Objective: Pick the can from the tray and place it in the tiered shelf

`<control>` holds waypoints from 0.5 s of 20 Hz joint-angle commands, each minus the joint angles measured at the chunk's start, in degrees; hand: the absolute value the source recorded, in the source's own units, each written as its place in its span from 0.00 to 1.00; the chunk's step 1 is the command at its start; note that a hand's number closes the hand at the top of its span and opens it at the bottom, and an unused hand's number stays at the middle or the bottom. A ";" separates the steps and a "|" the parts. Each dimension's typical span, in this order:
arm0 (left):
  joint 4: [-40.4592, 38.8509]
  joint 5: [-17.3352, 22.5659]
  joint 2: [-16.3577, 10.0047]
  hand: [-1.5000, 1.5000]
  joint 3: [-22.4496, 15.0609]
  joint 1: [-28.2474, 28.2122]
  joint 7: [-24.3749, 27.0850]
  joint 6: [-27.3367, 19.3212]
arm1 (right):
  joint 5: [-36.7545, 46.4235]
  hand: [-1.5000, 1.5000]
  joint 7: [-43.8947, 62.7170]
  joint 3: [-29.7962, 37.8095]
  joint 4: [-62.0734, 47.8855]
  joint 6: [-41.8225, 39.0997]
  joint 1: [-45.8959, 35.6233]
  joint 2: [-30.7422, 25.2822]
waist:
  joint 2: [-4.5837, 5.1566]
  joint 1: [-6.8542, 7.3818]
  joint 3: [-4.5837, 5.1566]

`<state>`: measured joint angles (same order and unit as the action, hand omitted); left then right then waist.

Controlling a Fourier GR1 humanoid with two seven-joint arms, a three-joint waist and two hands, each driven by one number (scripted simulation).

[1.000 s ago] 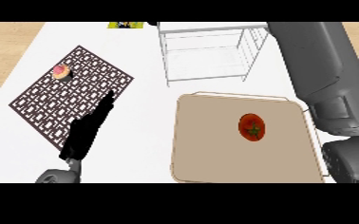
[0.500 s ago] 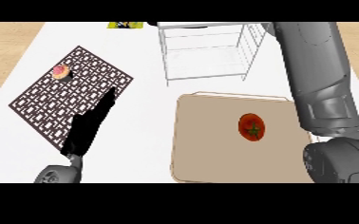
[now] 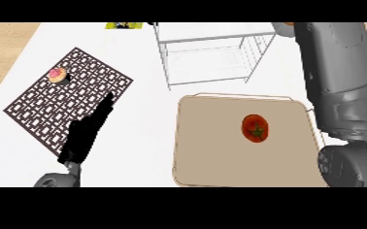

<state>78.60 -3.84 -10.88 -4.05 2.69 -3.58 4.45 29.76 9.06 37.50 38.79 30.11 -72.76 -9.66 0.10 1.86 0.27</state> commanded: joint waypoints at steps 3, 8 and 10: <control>2.26 -0.06 0.41 0.50 0.55 -2.77 -0.72 -1.29 | -0.71 0.00 4.05 2.92 2.20 2.79 5.38 -7.67 | -0.31 -1.99 -0.27; 1.50 -1.34 1.84 0.50 -0.25 -4.69 -0.40 -2.67 | -4.81 0.00 6.01 1.95 14.72 -7.87 16.99 -9.78 | -0.86 -3.64 -0.27; 0.62 -1.40 0.70 0.50 0.11 -6.54 4.26 -1.22 | -6.22 0.00 7.97 0.85 20.25 -12.05 20.12 -11.13 | -0.74 -3.19 -0.24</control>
<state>78.98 -4.33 -10.50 -3.30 -0.92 -2.39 3.38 26.03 14.77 39.11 50.64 23.88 -58.87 -18.67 -0.52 -1.14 0.02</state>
